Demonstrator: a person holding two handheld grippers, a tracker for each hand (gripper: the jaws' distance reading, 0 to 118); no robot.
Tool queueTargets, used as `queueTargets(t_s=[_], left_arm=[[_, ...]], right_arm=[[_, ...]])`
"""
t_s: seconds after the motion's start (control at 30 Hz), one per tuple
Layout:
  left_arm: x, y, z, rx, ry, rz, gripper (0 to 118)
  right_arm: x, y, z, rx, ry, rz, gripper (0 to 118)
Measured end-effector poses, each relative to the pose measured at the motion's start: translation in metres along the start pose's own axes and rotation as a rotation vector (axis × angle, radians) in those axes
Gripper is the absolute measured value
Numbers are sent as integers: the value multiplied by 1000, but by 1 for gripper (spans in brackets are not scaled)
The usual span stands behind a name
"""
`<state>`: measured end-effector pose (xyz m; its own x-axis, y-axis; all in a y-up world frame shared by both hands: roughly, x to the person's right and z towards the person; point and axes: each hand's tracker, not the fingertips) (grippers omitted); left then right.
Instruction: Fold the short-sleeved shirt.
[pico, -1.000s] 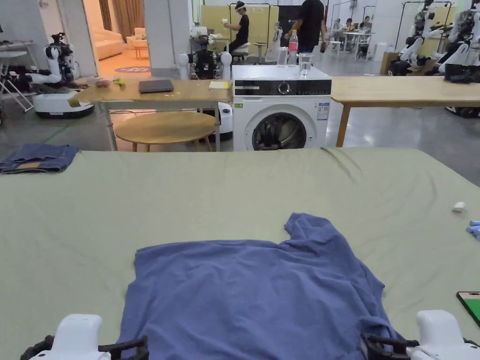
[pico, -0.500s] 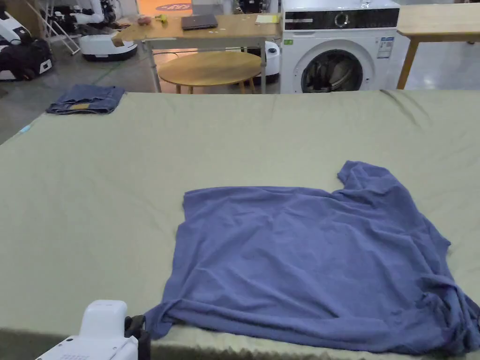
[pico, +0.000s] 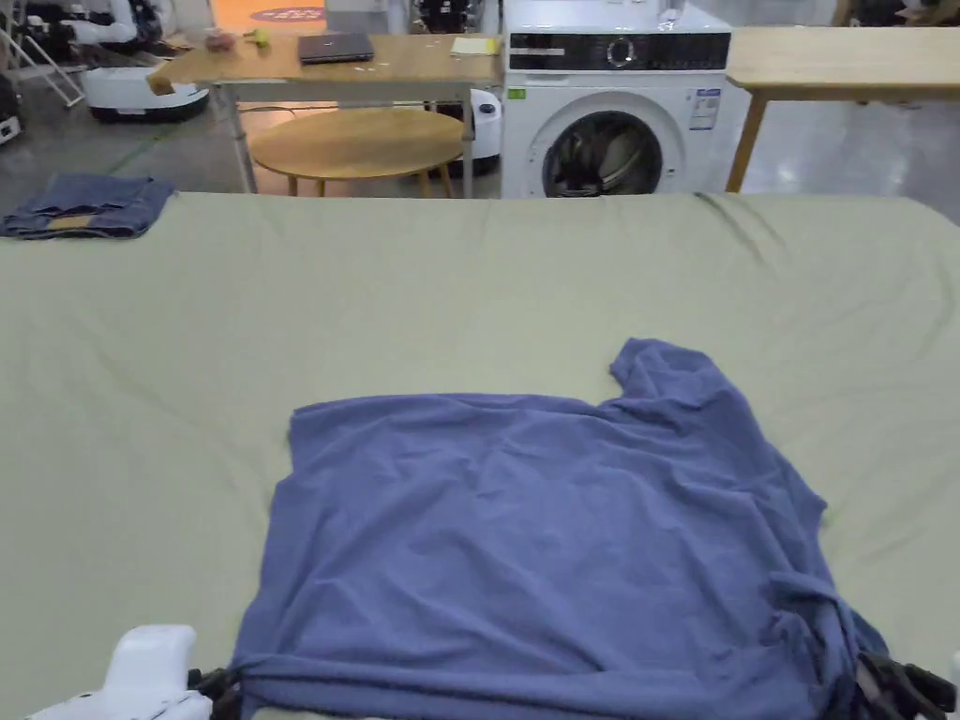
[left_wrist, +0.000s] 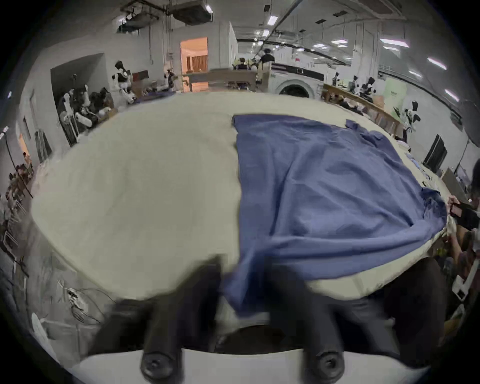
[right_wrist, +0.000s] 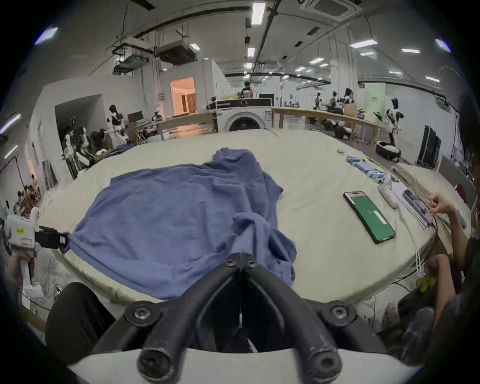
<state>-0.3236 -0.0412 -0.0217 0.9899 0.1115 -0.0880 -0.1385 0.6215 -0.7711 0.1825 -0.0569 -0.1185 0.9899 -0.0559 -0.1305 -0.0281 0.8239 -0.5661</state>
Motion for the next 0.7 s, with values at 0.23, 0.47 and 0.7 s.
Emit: queueTargets(t_s=[0.23,0.47,0.7], left_arm=[[9,4,20,24,-65,66,0],[22,5,20,42,46,-58,0],[28,15,38,62,83,-108,0]], right_arm=[[24,4,-15,-51,30,-4,118],[18,13,-44,-144,65,78,22],[27,35,-19,-65,165,-51,15]])
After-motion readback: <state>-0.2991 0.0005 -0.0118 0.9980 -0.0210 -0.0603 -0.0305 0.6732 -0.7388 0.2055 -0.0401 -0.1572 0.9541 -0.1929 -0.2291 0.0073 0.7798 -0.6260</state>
